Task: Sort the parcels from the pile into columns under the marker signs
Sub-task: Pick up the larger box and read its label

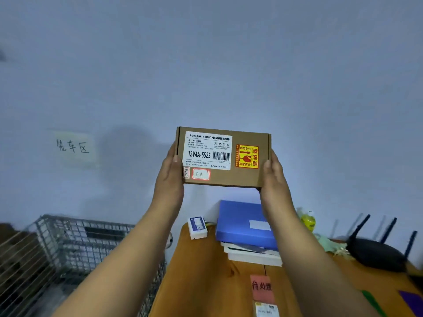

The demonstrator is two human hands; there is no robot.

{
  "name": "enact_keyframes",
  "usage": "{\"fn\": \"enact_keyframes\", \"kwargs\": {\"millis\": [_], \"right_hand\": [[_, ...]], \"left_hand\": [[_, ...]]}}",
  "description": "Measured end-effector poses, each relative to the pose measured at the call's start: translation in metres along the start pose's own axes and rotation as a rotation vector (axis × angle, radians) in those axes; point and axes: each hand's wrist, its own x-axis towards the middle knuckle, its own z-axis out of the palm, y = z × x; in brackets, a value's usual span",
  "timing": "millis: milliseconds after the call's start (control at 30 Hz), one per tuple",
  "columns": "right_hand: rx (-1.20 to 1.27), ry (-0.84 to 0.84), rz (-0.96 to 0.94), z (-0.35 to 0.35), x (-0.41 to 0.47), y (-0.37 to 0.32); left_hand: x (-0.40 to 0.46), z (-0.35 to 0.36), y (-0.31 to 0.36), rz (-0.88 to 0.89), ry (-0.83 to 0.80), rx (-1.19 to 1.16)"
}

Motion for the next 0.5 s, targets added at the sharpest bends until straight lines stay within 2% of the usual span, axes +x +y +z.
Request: {"fn": "enact_keyframes", "kwargs": {"millis": [200,500], "right_hand": [[0.099,0.041,-0.167,-0.020,-0.018,-0.050],[0.061,0.035,-0.160,-0.030,-0.028,-0.063]], "left_hand": [[-0.018,0.009,0.052,0.167,-0.025,-0.137],[-0.033,0.015,0.069,0.127,0.002,-0.145]]}}
